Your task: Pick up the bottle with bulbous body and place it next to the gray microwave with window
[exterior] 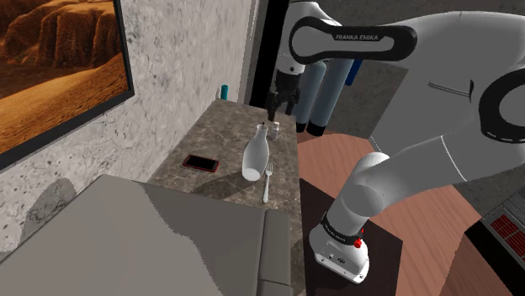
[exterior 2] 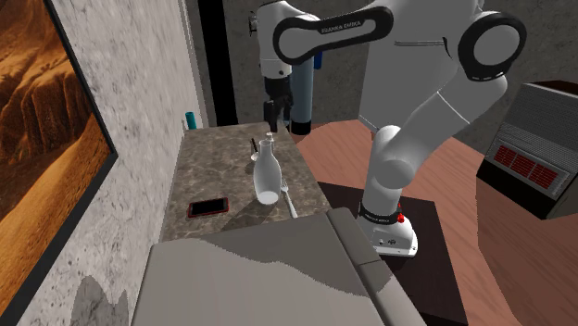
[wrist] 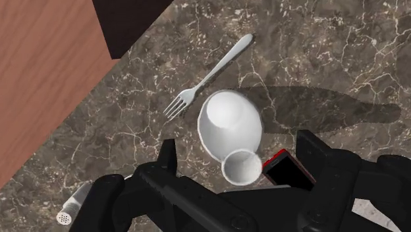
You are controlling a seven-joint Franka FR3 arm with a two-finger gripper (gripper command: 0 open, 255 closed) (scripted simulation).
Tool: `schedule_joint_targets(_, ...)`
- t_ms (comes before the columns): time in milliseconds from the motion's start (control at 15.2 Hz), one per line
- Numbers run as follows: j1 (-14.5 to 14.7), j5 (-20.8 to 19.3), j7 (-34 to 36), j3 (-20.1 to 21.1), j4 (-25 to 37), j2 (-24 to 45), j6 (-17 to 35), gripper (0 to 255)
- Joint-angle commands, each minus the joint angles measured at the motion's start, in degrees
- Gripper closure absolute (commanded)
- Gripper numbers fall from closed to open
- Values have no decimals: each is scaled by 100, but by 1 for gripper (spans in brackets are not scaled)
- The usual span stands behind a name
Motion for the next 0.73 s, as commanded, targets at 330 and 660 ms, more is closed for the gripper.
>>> schedule_joint_targets(330, 41, 291, 57, -148, 163, 1276, 1147, 0)
schedule_joint_targets(660, 41, 294, 52, -153, -148, 1372, 1554, 0)
